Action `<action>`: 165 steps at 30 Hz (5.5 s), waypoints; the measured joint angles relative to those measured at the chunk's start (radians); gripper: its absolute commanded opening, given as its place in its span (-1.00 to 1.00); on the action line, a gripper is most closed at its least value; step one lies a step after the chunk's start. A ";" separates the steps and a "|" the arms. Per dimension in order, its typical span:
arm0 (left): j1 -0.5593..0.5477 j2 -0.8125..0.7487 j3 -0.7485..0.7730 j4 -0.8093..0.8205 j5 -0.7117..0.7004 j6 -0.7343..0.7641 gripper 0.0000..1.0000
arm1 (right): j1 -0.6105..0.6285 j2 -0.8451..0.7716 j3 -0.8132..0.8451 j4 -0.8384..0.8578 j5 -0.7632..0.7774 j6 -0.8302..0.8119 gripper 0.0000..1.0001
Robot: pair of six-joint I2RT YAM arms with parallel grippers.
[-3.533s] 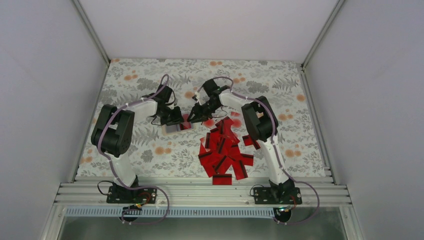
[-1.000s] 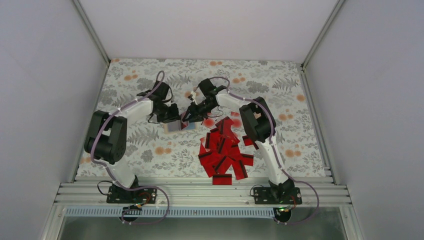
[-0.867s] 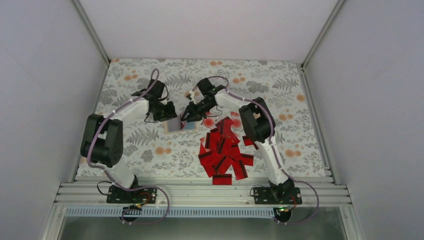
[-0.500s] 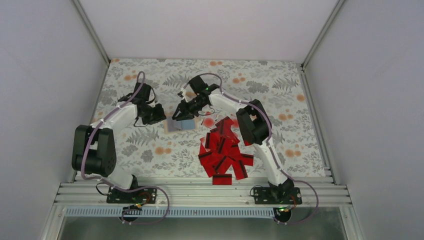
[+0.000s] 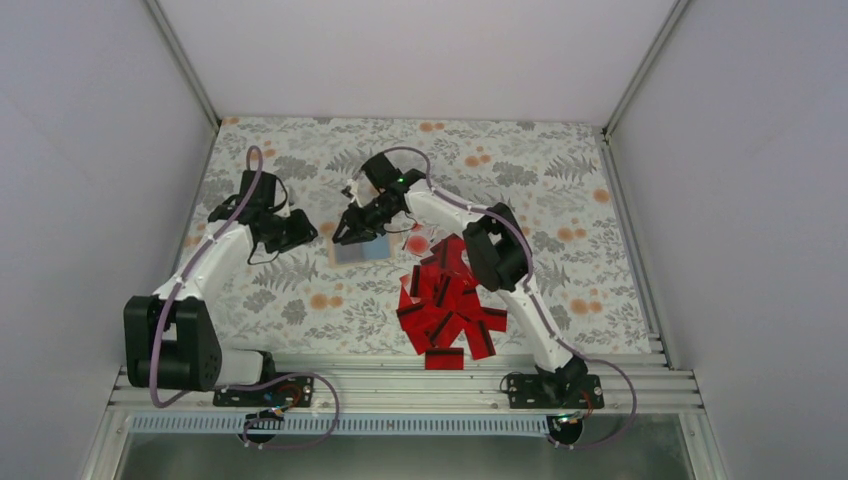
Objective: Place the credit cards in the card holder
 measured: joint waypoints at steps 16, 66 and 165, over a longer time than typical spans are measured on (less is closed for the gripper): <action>-0.234 -0.195 -0.013 0.013 0.040 0.055 0.20 | -0.151 -0.755 -0.645 -0.018 0.291 -0.096 -0.29; -0.312 0.365 0.205 0.076 -0.121 -0.002 -0.54 | -0.137 -0.250 -0.401 0.116 0.181 0.014 -0.05; -0.310 0.498 0.226 0.095 -0.053 0.037 -0.73 | -0.161 -0.116 -0.273 0.051 0.060 -0.076 -0.10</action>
